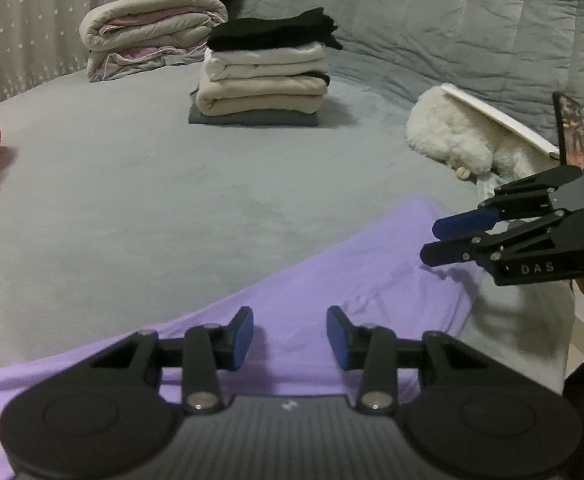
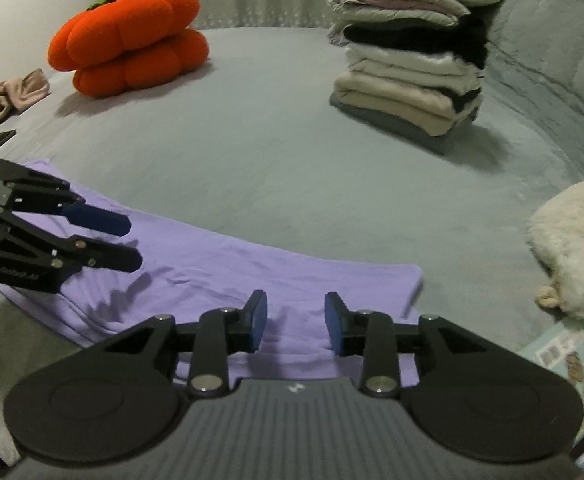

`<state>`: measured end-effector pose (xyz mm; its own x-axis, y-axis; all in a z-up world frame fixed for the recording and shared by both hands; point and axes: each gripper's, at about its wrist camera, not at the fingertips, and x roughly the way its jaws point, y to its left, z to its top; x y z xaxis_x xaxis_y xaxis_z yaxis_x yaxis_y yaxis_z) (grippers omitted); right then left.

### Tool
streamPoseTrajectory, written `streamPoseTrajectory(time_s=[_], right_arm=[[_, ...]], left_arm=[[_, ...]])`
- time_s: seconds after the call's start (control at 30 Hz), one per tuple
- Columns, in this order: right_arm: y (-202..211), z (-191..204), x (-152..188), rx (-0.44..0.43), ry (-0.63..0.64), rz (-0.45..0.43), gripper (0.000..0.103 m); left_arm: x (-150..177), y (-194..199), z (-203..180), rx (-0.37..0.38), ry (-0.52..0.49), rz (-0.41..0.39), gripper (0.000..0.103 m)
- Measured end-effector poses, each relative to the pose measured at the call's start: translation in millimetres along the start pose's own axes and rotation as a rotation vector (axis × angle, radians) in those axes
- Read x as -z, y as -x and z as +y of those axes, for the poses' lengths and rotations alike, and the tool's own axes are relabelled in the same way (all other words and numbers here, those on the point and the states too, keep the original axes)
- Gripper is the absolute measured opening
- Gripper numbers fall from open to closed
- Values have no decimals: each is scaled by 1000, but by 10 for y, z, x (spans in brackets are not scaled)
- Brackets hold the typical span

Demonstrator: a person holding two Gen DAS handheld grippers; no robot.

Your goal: Fold clothes

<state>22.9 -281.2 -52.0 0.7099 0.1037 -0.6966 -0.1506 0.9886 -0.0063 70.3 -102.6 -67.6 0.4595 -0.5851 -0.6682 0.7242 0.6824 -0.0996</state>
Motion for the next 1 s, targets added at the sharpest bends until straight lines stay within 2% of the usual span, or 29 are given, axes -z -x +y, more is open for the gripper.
streamPoseTrajectory(time_s=[0.17,0.27,0.3,0.37,0.4,0.43,0.5,0.77,1.0], right_arm=[[-138,3,20,-34,10,37,36],[-183,18,52,-36,23,44,36],[-193,21,60,-37,28,43,36],[-194,18,68,-39,29,40,30],[-193,20,72,-42,33,37,24],[-187,26,77,-45,38,35,13],[-175,46,79,-44,48,34,5],[-16,49,34,7,50,-48,2],[-55,6,-83,52,24,-95,2]], left_arm=[[-6,-58,22,15,-10,28,40],[-6,-63,-1,21,-27,36,35],[-6,-64,-11,23,-30,37,31],[-8,-66,-19,24,-31,41,20],[-11,-63,-24,26,-31,43,13],[-13,-57,-31,26,-34,43,5],[-17,-33,-56,22,-43,31,1],[-87,101,-72,-4,-24,-64,0],[-153,74,-20,-69,20,-125,0]])
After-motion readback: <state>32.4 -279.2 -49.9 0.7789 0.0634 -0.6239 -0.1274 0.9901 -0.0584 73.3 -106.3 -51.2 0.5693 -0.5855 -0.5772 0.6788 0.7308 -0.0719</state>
